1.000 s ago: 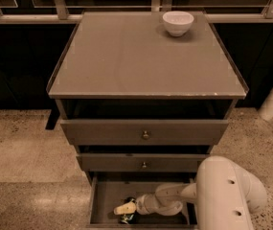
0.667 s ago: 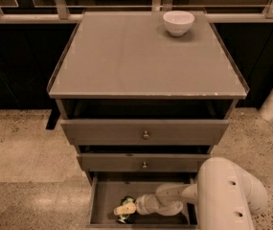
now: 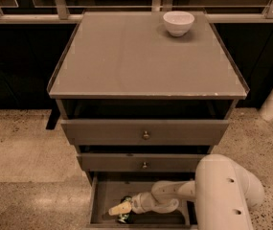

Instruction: Pick green can from bottom drawer and place on counter

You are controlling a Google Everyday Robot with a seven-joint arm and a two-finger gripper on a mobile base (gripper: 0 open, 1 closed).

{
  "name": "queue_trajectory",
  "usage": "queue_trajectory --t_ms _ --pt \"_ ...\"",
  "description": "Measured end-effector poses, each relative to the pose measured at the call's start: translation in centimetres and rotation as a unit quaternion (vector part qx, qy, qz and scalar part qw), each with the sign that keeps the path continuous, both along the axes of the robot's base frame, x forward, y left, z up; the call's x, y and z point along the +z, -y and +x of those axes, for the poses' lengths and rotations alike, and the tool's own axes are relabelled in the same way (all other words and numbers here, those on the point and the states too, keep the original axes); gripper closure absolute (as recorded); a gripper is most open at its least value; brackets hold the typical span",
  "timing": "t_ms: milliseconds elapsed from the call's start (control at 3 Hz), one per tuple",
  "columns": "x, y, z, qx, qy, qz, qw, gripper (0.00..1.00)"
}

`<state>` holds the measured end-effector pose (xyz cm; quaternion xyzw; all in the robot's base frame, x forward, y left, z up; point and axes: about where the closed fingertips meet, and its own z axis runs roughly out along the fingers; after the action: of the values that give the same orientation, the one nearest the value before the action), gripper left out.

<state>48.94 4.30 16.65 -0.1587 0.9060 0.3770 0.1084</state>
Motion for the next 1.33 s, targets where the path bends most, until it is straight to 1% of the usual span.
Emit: queue_trajectory --t_ms 333,667,1333 --pt "3.13 -1.23 1.05 0.022 0.015 0.027 0.9993 0.00" --pt "3.22 -1.34 0.95 0.024 0.014 0.028 0.9992 0.19" --pt "3.22 -1.34 0.95 0.024 0.014 0.028 0.9992 0.65"
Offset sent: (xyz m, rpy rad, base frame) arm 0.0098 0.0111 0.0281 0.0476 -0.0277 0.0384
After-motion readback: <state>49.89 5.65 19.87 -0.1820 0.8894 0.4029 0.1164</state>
